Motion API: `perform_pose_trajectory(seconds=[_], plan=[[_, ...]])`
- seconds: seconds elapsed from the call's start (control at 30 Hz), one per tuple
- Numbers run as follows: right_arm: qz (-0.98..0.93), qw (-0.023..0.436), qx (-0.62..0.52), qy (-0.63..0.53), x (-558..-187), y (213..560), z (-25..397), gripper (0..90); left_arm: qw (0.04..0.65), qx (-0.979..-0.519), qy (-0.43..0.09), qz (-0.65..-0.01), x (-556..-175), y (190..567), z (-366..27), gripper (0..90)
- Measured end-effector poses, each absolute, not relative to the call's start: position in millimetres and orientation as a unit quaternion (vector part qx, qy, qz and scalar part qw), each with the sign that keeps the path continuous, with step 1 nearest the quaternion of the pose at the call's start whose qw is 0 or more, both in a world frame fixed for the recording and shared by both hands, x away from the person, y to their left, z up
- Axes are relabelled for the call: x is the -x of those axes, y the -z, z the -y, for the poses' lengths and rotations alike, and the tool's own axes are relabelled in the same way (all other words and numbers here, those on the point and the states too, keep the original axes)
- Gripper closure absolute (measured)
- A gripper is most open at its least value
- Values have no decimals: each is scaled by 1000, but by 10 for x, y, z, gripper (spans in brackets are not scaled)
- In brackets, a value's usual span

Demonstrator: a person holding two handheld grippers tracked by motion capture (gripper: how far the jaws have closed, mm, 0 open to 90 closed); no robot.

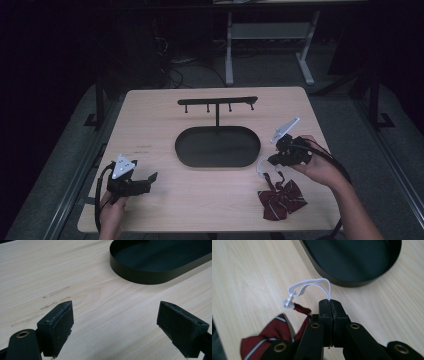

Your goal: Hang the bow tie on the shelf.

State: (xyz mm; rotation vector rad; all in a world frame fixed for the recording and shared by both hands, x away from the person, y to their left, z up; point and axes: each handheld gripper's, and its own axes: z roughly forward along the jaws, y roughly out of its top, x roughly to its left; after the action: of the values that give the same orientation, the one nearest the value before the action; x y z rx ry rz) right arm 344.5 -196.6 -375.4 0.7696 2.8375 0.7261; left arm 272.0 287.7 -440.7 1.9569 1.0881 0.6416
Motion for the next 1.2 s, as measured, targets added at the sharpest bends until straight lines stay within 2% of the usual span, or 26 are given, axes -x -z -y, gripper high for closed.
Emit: perform_pose_trajectory(seconds=[1.2], plan=[[-941, 81, -178, -278, -3361, 3186, 1574, 884, 398, -767, -252, -435, -2757, 4423, -2879, 135]])
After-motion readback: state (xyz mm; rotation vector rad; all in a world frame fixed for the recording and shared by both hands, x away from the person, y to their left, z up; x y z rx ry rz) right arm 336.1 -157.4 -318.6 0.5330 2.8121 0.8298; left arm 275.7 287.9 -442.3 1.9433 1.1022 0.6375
